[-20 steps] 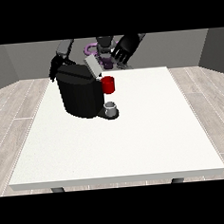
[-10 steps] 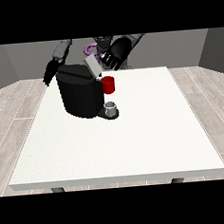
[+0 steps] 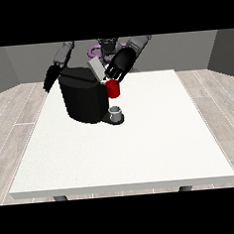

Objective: Insert the coffee pod into the coffee machine and close the lid

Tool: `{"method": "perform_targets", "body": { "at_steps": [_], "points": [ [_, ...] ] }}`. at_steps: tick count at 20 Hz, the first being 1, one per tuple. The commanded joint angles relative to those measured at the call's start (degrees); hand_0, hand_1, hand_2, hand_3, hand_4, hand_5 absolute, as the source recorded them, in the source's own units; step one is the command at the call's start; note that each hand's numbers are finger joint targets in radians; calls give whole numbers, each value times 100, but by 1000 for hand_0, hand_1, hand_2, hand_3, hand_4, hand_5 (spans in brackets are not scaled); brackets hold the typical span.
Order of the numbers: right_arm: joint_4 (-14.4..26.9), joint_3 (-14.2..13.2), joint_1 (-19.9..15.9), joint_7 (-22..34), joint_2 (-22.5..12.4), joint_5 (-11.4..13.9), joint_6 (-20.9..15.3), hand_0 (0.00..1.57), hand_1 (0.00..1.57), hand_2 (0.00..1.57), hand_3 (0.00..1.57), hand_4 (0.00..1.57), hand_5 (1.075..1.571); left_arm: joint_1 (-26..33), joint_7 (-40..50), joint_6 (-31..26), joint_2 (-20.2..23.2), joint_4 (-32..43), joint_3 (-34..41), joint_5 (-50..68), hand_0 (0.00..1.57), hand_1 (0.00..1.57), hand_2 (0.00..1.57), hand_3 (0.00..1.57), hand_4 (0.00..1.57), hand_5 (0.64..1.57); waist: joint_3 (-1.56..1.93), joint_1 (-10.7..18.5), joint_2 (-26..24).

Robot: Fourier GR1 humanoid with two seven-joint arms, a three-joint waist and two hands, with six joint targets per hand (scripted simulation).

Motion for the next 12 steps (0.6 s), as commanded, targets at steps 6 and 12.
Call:
{"method": "perform_targets", "body": {
  "at_steps": [6,12],
  "points": [
    [146,57,131,-506,208,48,-168,0,0,0,0,169,1571,-207,25,-113,-66,149,9,3,1211,1211,1252,1220,432,1571,2,-11,134],
    [-111,175,266,-103,179,89,-93,0,0,0,0,0,1571,66,-317,1,122,334,42,-47,1169,1169,1235,1200,422,1571,-2,-70,-32]
  ]
}}
